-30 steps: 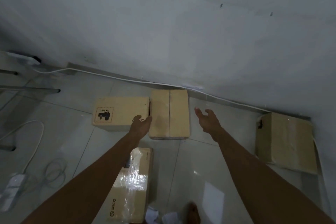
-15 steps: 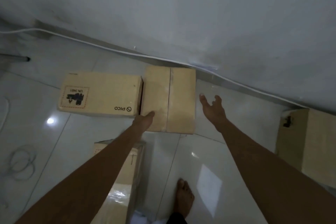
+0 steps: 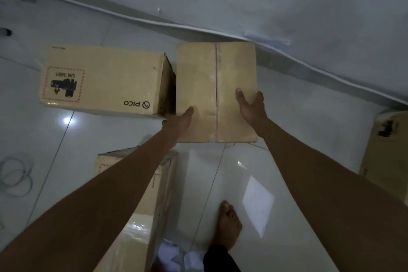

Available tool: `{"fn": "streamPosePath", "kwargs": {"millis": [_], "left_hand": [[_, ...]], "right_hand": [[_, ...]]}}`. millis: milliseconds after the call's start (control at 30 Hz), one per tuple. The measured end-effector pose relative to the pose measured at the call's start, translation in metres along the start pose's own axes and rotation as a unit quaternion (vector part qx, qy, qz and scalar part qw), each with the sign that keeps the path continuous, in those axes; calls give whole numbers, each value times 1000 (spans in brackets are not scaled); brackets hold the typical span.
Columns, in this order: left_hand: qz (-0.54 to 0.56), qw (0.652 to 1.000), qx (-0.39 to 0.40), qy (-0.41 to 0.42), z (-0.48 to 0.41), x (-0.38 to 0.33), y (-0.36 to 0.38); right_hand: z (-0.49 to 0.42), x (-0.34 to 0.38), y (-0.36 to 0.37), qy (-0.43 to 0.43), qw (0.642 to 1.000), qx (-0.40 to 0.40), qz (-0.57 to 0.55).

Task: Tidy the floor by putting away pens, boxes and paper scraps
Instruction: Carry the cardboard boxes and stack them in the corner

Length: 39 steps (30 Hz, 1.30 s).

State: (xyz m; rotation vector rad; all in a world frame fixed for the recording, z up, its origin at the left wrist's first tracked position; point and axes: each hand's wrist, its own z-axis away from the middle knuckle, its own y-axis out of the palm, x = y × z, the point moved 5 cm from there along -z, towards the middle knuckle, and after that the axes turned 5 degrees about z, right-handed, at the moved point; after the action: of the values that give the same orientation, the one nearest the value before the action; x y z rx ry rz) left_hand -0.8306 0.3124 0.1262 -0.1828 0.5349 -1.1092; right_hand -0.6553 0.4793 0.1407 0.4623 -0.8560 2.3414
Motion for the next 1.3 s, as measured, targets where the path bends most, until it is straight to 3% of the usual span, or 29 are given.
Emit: {"fn": "streamPosePath", "kwargs": {"millis": [233, 333, 467, 567, 733, 1000, 1300], "left_hand": [[-11, 996, 88, 24, -5, 16, 8], [-26, 995, 89, 26, -23, 29, 8], [31, 992, 96, 70, 0, 13, 11], [34, 990, 90, 108, -1, 10, 17], [26, 985, 93, 142, 14, 11, 23], [37, 982, 129, 131, 74, 8, 18], [95, 972, 161, 145, 191, -1, -23]], "right_hand": [[-7, -17, -12, 41, 997, -13, 63], [-6, -31, -8, 70, 995, 8, 77], [-5, -54, -2, 77, 997, 14, -2], [-8, -56, 2, 31, 995, 33, -91], [1, -68, -11, 12, 993, 2, -113], [55, -67, -48, 33, 993, -9, -111], [179, -43, -110, 38, 989, -71, -124]]}}
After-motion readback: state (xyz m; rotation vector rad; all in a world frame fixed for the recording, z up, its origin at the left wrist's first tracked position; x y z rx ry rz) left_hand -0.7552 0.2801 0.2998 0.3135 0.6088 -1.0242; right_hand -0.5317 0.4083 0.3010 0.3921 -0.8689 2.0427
